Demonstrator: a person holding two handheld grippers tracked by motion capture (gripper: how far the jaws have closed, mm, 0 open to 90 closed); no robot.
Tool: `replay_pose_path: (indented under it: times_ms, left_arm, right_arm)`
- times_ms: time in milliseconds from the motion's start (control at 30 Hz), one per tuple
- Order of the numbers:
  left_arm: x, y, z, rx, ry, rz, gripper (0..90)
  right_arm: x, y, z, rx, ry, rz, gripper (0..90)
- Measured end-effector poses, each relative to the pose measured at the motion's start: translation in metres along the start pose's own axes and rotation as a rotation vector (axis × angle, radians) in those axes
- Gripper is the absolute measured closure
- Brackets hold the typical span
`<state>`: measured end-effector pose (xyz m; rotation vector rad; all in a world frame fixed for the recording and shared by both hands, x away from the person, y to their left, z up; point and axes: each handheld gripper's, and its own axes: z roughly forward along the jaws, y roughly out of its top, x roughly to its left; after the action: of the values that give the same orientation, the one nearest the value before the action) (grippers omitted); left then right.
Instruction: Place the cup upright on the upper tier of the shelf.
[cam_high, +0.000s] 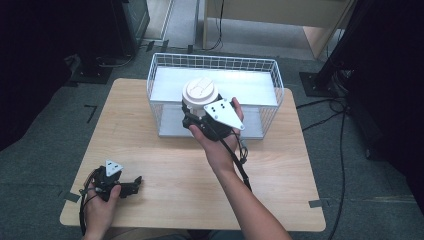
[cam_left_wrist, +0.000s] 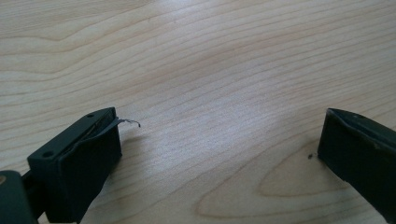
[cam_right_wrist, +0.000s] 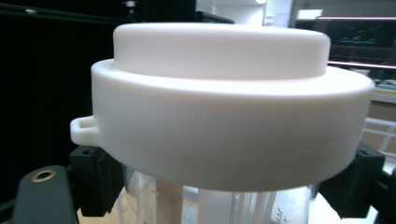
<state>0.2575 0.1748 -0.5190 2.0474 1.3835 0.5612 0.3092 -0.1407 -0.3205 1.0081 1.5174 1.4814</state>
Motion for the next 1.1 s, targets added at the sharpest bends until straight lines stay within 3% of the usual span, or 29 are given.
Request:
replay_pose_path:
  times_ms: [233, 333, 367, 700, 1100]
  left_arm:
    - [0.0, 0.0, 0.0, 0.0, 0.0, 0.0, 0.0]
    - [0.0, 0.0, 0.0, 0.0, 0.0, 0.0, 0.0]
    - [0.0, 0.0, 0.0, 0.0, 0.0, 0.0, 0.0]
    - [0.0, 0.0, 0.0, 0.0, 0.0, -0.001, 0.0]
    - [0.0, 0.0, 0.0, 0.0, -0.001, -0.001, 0.0]
  right_arm:
    - [-0.014, 0.008, 0.006, -0.004, -0.038, 0.004, 15.2]
    - [-0.022, 0.011, 0.01, -0.003, -0.065, 0.011, 15.2]
    - [-0.027, 0.012, 0.013, -0.009, -0.097, 0.003, 15.3]
    - [-0.052, 0.02, 0.026, -0.012, -0.162, 0.03, 15.0]
    - [-0.067, 0.039, 0.036, -0.013, -0.18, 0.072, 14.6]
